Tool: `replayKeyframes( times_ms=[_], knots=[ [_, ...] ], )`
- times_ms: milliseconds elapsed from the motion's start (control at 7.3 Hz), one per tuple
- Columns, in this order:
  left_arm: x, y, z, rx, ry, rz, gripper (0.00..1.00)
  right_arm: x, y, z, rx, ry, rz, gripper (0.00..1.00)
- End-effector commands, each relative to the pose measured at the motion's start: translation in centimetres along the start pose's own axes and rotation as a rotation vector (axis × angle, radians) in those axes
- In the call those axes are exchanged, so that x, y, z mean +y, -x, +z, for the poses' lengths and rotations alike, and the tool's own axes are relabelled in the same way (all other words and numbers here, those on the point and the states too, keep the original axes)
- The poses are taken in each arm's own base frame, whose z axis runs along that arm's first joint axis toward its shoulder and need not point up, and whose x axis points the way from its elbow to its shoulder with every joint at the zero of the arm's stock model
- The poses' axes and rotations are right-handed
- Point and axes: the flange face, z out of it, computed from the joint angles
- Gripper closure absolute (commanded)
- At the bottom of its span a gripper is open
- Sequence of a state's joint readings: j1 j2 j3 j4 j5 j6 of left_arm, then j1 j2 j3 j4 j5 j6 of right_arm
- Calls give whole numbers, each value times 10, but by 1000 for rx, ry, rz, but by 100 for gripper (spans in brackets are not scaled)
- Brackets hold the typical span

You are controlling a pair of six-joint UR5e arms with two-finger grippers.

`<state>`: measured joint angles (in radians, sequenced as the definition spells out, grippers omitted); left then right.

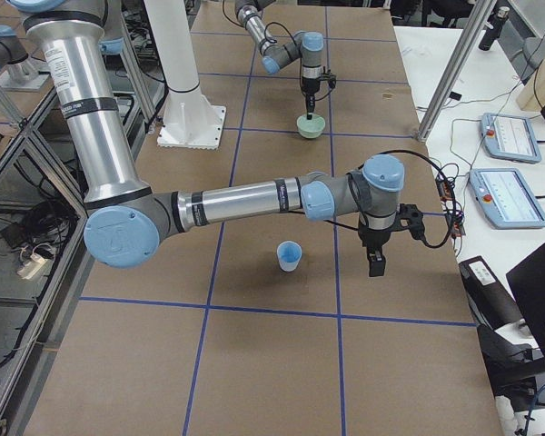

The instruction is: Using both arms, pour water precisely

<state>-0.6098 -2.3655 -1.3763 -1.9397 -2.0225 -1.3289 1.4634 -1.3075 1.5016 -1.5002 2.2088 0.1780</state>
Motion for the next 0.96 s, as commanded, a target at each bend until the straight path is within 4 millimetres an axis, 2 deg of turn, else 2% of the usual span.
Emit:
replayKeyframes(
  times_ms=[0,137,274,411,548,685,822],
  knots=[
    [-3,6,-54,-31,8,-30,100,1,0,0,-4,3,0,1],
    [-13,39,-85,-16,18,-47,100,2,1,1,-24,7,-2,1],
    [-24,83,-112,-3,32,-27,100,5,2,3,-52,20,0,1],
    [-36,126,-127,-12,33,-6,100,8,0,5,-70,29,9,1],
    [-44,177,-137,-36,35,41,100,9,-1,5,-80,33,13,1],
    [-47,241,-148,-57,59,95,100,13,-3,6,-90,38,18,1],
    [-60,295,-164,-74,57,122,100,15,-3,7,-109,43,21,1]
  ],
)
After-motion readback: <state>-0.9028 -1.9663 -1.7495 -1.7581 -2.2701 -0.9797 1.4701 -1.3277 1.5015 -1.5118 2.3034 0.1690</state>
